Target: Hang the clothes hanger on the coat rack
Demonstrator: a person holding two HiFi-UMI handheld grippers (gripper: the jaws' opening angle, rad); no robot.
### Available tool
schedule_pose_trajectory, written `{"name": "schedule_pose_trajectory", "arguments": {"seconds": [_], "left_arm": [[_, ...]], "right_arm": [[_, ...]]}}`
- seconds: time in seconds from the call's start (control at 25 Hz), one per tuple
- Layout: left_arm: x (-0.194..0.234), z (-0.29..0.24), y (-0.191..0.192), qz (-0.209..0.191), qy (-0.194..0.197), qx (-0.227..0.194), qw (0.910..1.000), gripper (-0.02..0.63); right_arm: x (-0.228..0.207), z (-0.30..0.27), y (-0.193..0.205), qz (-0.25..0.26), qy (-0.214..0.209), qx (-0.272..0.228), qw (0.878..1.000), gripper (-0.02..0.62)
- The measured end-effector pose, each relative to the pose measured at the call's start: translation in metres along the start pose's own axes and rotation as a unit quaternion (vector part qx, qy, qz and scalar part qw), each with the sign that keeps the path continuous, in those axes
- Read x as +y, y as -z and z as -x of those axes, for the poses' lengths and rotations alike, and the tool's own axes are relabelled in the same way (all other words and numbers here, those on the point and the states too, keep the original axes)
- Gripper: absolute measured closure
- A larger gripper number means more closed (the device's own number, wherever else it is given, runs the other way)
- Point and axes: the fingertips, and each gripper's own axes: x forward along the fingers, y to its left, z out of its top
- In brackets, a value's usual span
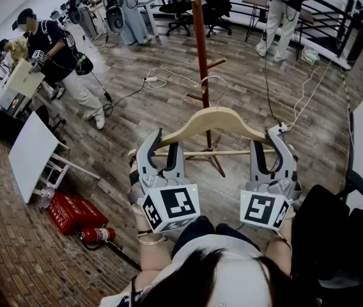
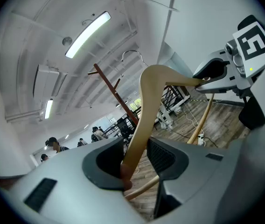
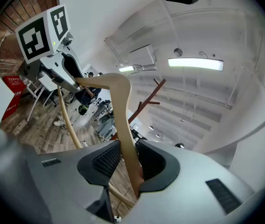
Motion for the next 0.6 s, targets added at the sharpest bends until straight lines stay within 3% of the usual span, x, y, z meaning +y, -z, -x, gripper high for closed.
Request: {"name": "schedule_pose_trajectory", "arguments": {"seconds": [0.6], "left_arm": [[0.031,-0.011,0.027,-0.007,0.008,-0.019,0.9998,0.451]], "right_arm": [[0.033,-0.020,-0.021,0.002,0.016,0.003,1.000,0.460]]}}
